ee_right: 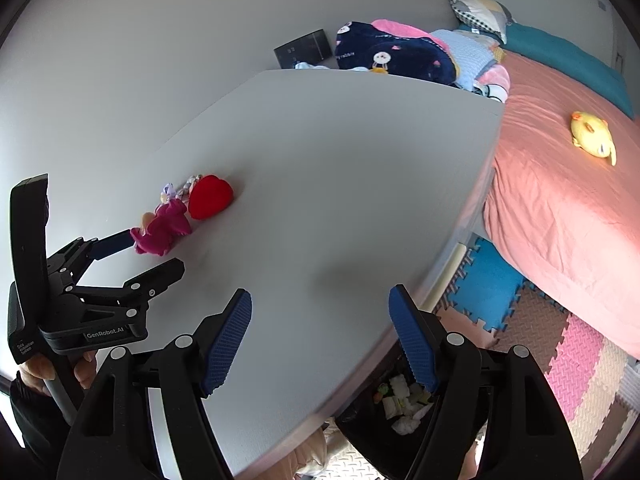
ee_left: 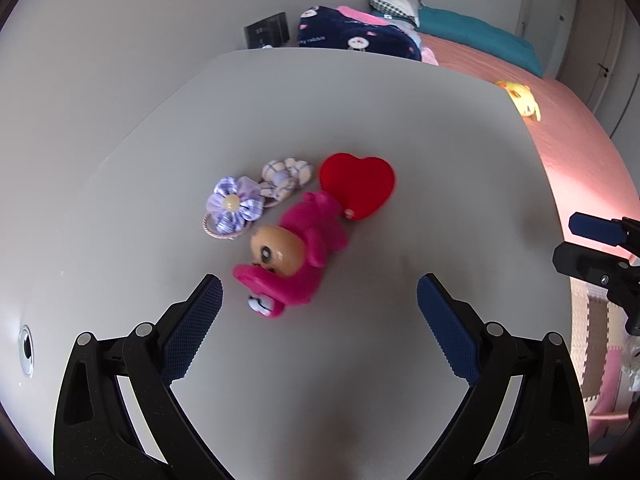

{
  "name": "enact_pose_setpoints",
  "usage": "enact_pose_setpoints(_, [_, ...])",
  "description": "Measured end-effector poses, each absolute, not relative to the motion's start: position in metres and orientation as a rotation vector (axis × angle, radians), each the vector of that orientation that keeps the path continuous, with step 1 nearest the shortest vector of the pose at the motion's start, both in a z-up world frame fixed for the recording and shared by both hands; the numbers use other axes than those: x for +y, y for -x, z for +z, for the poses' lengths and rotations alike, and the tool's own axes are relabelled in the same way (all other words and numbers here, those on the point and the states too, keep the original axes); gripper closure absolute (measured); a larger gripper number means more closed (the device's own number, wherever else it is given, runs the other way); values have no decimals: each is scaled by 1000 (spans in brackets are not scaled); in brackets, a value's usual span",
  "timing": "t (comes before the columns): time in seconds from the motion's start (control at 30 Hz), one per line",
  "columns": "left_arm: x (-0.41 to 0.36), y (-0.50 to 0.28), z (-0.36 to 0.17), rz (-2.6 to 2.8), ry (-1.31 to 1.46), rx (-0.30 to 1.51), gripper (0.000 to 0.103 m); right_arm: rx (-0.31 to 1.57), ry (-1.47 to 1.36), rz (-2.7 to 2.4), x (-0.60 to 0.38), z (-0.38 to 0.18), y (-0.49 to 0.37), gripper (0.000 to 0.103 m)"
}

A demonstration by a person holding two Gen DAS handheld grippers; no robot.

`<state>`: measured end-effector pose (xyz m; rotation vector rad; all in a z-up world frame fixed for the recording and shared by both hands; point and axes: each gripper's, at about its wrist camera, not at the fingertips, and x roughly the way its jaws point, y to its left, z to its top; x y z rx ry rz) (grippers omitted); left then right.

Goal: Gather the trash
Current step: 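Grasp the pink doll toy with the left gripper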

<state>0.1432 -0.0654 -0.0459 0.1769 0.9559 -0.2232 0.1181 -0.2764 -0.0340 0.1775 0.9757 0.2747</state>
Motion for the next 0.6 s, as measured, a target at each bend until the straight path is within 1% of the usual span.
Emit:
enact_pose_setpoints(0.13, [-57,-151,-49,-202,-161,961,9,976,-164,288,-265,-35,-132,31])
enact_pose_setpoints(0.17, [-56,-153,-50,-198,-163,961,11,977,-162,293,-262,-35,-136,31])
enact_pose_setpoints(0.2, [-55,-154,-50,-195,-164,961,16,977,-157,300,-259,-35,-139,31])
enact_pose_setpoints(0.23, [-53,-155,-51,-194,-161,964,18,978,-152,305,-255,-35,-142,31])
enact_pose_setpoints(0.3, [-50,-157,-52,-194,-152,968,28,981,-140,315,-249,-36,-148,31])
enact_pose_setpoints(0.37, [-46,-159,-53,-194,-140,968,33,982,-133,323,-244,-37,-153,31])
enact_pose_setpoints(0.5, [-40,-160,-51,-205,-120,959,50,982,-124,339,-235,-37,-161,31])
enact_pose_setpoints(0.53, [-40,-160,-51,-209,-121,955,52,981,-124,344,-234,-38,-163,31])
enact_pose_setpoints(0.57, [-39,-159,-51,-214,-124,949,59,981,-122,348,-231,-38,-164,31])
enact_pose_setpoints(0.6, [-39,-160,-51,-217,-124,947,61,980,-120,351,-229,-38,-165,31])
